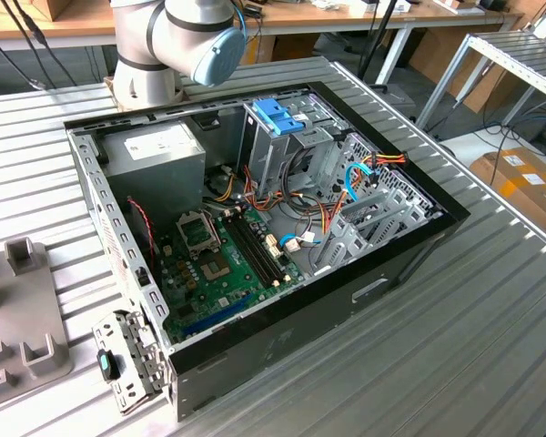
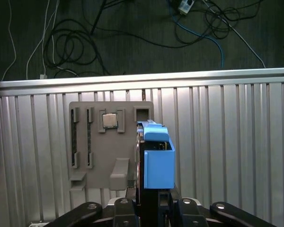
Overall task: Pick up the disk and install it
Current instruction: 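Pick up the disk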
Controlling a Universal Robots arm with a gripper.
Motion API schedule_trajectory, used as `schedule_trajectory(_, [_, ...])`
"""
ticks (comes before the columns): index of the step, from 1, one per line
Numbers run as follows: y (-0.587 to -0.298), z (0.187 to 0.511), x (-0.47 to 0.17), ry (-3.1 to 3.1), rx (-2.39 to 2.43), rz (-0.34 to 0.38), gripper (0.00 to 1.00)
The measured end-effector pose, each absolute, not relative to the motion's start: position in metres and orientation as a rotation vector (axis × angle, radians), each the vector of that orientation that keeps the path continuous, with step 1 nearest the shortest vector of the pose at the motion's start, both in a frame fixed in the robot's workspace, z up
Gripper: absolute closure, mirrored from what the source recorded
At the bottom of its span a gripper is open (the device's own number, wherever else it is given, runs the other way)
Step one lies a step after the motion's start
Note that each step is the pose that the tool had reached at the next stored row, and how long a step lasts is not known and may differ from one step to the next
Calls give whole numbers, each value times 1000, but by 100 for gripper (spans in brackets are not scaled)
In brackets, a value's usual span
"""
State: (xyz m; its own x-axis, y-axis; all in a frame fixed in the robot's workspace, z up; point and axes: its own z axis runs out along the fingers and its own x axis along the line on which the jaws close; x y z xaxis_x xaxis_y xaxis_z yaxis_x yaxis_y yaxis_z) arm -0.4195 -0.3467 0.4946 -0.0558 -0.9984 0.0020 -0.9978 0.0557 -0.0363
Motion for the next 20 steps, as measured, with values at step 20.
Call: schedule_trajectory(20, [-346, 495, -390, 2265, -2142, -43, 65])
